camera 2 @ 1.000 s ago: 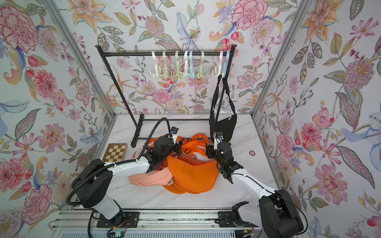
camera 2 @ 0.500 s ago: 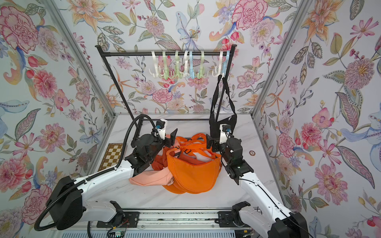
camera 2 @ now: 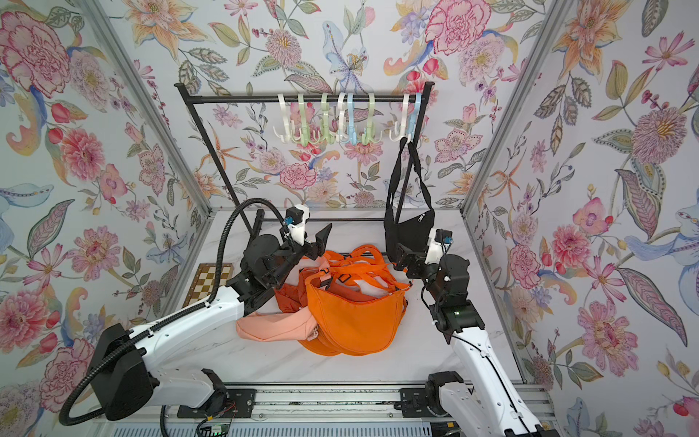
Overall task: Take the bag off the hook
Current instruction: Place the bag inside the bag, then pick up the bag from the hook.
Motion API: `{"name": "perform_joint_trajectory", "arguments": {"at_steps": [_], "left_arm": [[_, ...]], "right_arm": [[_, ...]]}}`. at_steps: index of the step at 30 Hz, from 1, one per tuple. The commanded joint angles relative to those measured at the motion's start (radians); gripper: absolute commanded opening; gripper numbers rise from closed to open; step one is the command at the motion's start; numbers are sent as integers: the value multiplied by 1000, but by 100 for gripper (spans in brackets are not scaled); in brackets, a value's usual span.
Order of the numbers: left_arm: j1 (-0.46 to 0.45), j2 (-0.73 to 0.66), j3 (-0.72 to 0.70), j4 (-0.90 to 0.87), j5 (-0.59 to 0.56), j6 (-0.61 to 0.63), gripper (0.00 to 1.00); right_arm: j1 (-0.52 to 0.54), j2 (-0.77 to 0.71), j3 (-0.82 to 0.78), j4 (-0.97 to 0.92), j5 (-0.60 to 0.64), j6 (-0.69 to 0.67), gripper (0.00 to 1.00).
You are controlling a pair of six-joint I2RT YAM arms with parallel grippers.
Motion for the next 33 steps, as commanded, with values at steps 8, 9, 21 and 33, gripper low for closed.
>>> {"name": "perform_joint_trajectory", "arguments": {"at_steps": [8,9,21,33], "left_arm": [[-46,392,329,203,96,5,73],[-49,434,376,204,113,7,73],[-51,845,839,119,282,-2,69],[-31,1049,1115,36,151,-56,16]], "right_arm": [[-195,259,160,257,-188,211,89],[-197,298,185,274,-184,198,89],[-220,603,447,355,-222,75,82],[-162,533,417,366,-222,-39,82]]}}
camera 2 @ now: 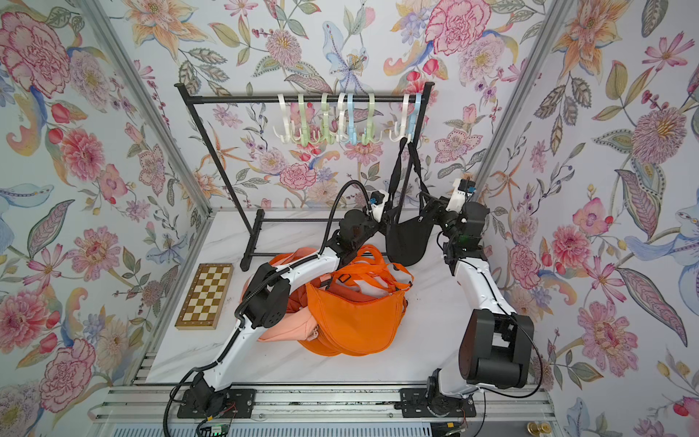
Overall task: Take the bag off the hook
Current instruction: Pick up the bag from the hook.
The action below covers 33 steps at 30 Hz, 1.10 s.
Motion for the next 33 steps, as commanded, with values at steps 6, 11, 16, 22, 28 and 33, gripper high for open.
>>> {"name": "perform_joint_trajectory", "arguments": {"at_steps": [6,11,16,22,28,33], "left_arm": [[16,-160,-86,45,-65,86,0],[44,-263,-167,39,-62,109,0],[65,-278,-139,-67,-47,136,0],[100,-291,-140,-94,-18,107,0],[109,-252,-57,-156,6,121,0],[112,-124,146,-279,32,120,0]], "right_arm": [[14,17,20,11,-34,-151,86],[8,87,69,45,-69,-200,89],[-2,161,172,64,-159,-200,94],[-16,278,292,60,-250,-207,99],[-8,382,376,99,-291,-179,95],[6,427,388,152,-307,-171,93]]}}
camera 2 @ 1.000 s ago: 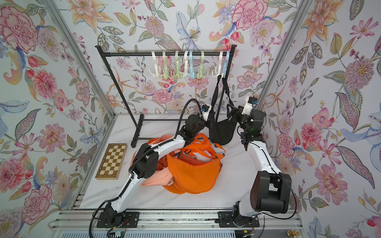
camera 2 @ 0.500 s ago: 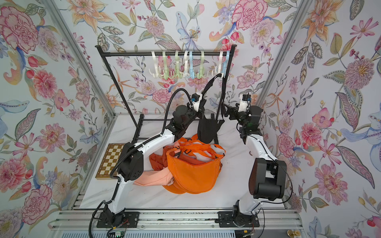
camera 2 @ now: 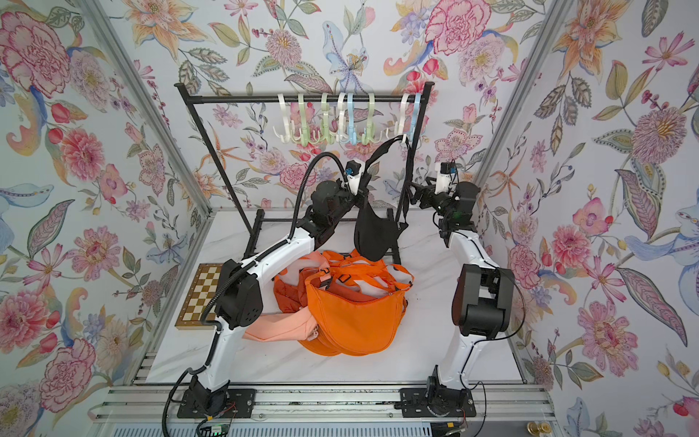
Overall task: Take the bag off the hook
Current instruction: Pick up the bag from the hook.
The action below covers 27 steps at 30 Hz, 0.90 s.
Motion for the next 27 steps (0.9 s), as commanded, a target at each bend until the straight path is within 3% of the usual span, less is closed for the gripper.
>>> {"name": "perform_joint_trajectory", "arguments": {"at_steps": [1,6,14,20,27], "left_arm": [[6,88,122,-90,42,3,0],[5,149,175,-84,63,-33,0],[5,181,193,-72,80,-51,0],[5,176,195,-74,76,-51,0],[4,161,184,-78,71,-45,0]], "right_arm": [[13,16,25,76,-35,7,93],[11,50,40,95,-50,11,87],[-4,83,60,125,-92,42,57],[-5,104,84,122,-99,55,45],[-5,89,63,140,-98,68,15]]}}
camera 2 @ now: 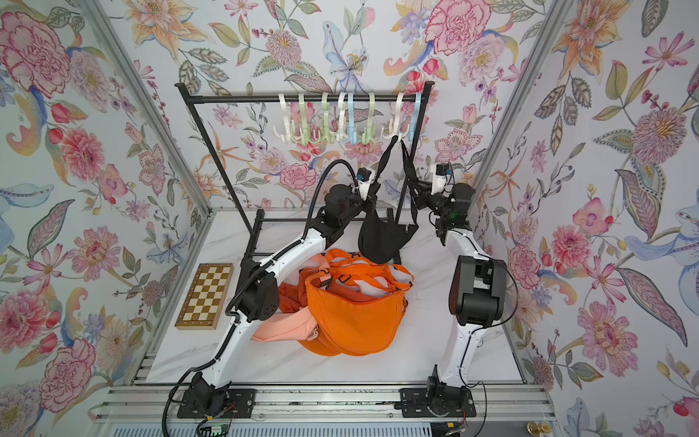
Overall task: Take the bag off the hook
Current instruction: Pick up the bag from the hook.
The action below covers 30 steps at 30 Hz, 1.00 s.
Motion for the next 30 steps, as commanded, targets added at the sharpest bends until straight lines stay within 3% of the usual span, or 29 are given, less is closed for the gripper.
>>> {"name": "perform_joint_trajectory", "arguments": {"at_steps": [1,4,17,25,30], "left_arm": [[4,-14,22,1,11,-7,0],[4,-20,15,2,10,-9,0],[5,-146,-64,13,-13,23,0],[4,-130,113,-103,-23,61,0],[4,-203,46,-71,-28,58,0]], "right_arm": [[-6,-11,1,36,0,11,11],[-10,-27,-14,42,0,11,0],[2,-221,-126,79,41,33,0],[21,-275,-62,-20,67,0,0],[24,-316,-56,-33,67,2,0]]}}
